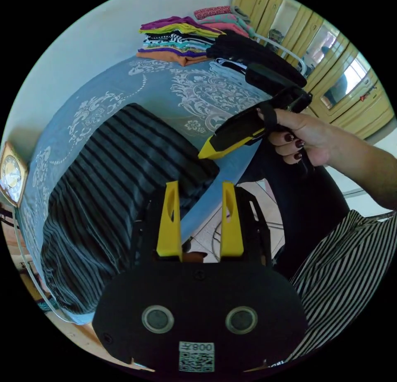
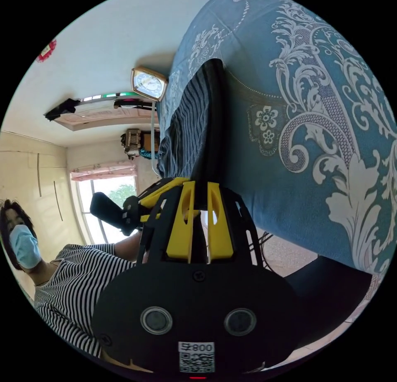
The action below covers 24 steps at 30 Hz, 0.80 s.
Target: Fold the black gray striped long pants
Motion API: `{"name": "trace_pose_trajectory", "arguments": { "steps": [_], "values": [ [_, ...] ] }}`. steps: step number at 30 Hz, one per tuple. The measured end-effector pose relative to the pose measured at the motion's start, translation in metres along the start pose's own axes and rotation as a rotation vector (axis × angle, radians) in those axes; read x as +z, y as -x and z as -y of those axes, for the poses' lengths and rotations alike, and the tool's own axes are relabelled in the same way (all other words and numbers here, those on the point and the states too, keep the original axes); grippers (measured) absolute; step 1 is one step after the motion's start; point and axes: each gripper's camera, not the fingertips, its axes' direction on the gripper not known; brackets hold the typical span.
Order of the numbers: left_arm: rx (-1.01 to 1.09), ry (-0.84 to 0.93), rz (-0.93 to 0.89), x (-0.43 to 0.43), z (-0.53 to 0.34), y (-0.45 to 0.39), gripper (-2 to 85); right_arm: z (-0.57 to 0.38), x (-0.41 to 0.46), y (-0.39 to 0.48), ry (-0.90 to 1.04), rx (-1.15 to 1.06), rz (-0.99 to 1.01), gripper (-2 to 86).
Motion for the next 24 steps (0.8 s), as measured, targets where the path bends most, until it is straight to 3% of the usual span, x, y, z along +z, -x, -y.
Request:
{"name": "trace_pose_trajectory", "arguments": {
  "steps": [7,12,17,24],
  "values": [
    [-0.003,0.092,0.190,0.002,0.015,-0.033,10.0,-0.001,0.000,-0.016,0.041,-0.037,0.002,5.8],
    [-0.076,0.042,0.079,-0.015,0.004,-0.015,7.0,-0.001,-0.011,-0.023,0.047,-0.076,0.022,5.3],
    [-0.122,-0.035,-0.012,-0.030,-0.012,0.003,6.4,0.011,-0.043,-0.044,-0.091,-0.031,0.015,7.7],
    [-0.176,-0.117,-0.097,-0.033,-0.034,0.027,6.1,0.080,-0.044,-0.060,-0.135,0.012,-0.016,11.2]
  ]
}}
